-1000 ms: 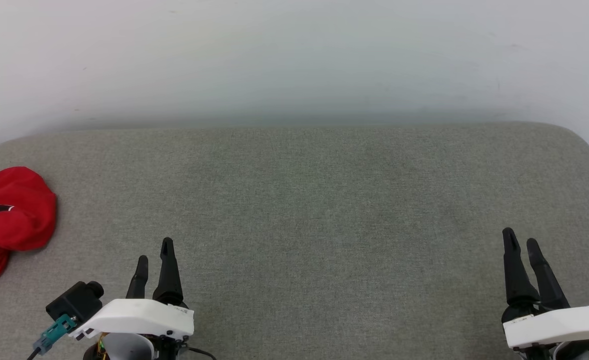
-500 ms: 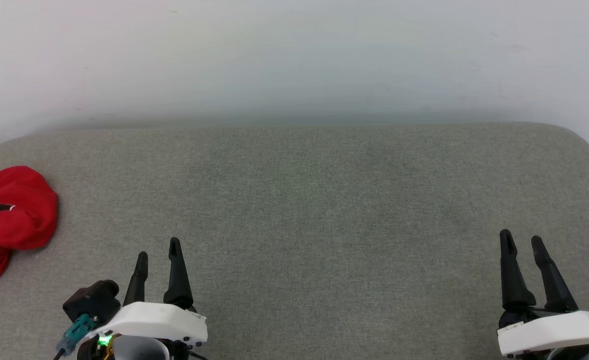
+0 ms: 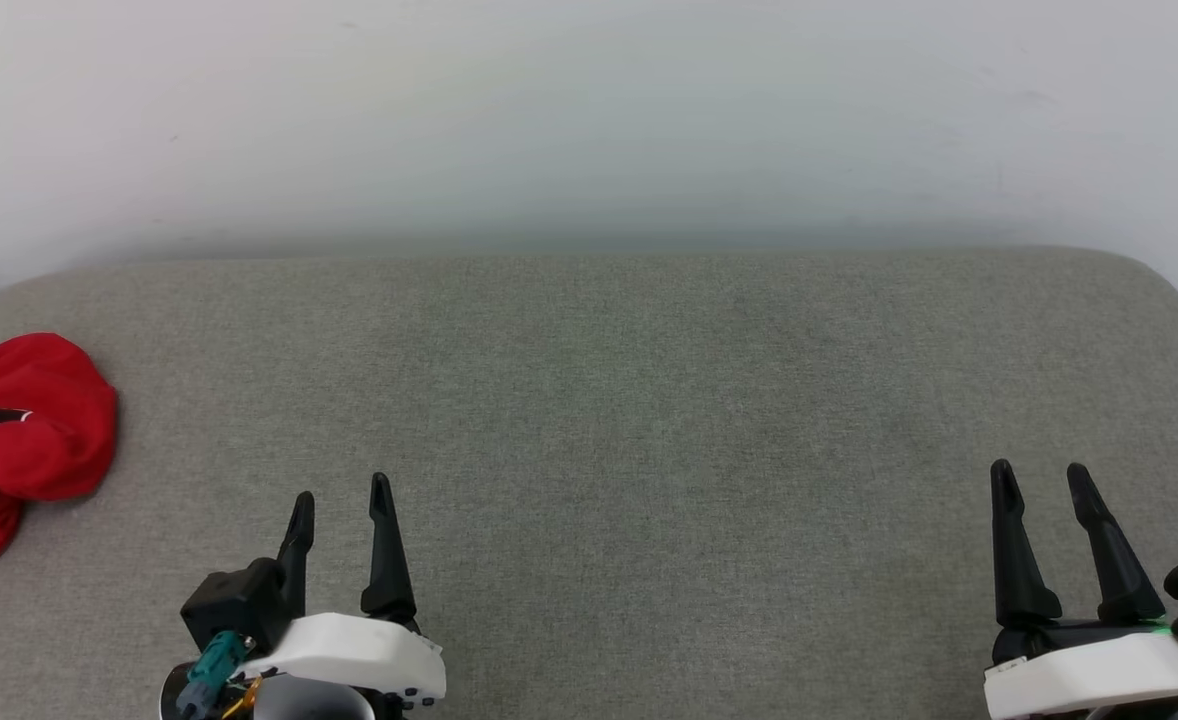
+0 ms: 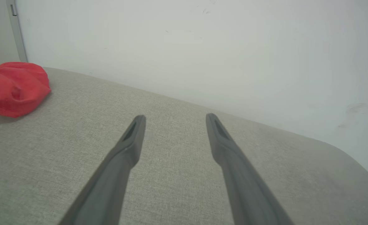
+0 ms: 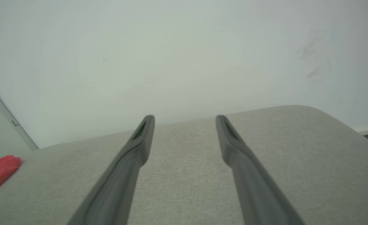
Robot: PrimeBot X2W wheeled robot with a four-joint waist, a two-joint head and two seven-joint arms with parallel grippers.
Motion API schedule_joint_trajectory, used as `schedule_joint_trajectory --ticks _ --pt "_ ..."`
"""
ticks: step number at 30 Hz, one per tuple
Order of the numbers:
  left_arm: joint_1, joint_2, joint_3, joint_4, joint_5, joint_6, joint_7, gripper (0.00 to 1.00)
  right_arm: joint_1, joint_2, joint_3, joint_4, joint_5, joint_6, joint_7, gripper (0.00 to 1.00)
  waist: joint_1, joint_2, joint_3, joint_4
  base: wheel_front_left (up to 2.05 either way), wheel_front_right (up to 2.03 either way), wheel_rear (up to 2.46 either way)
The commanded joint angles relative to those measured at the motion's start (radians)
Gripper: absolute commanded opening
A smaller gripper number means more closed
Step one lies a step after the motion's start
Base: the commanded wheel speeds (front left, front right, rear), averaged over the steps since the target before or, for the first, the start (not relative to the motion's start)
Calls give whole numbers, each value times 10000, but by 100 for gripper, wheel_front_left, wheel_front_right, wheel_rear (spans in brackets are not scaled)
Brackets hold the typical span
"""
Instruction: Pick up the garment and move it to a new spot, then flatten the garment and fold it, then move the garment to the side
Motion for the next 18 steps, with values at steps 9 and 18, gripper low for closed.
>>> schedule_joint_trajectory --ticks 9,18 --pt "104 63 -186 -109 933 93 -271 100 210 -24 87 -337 -917 -3 -264 100 0 0 -14 27 0 0 0" --pt "213 22 -241 -184 1468 34 -460 100 363 -23 144 -433 -1521 -3 -464 100 0 0 -65 37 0 0 0"
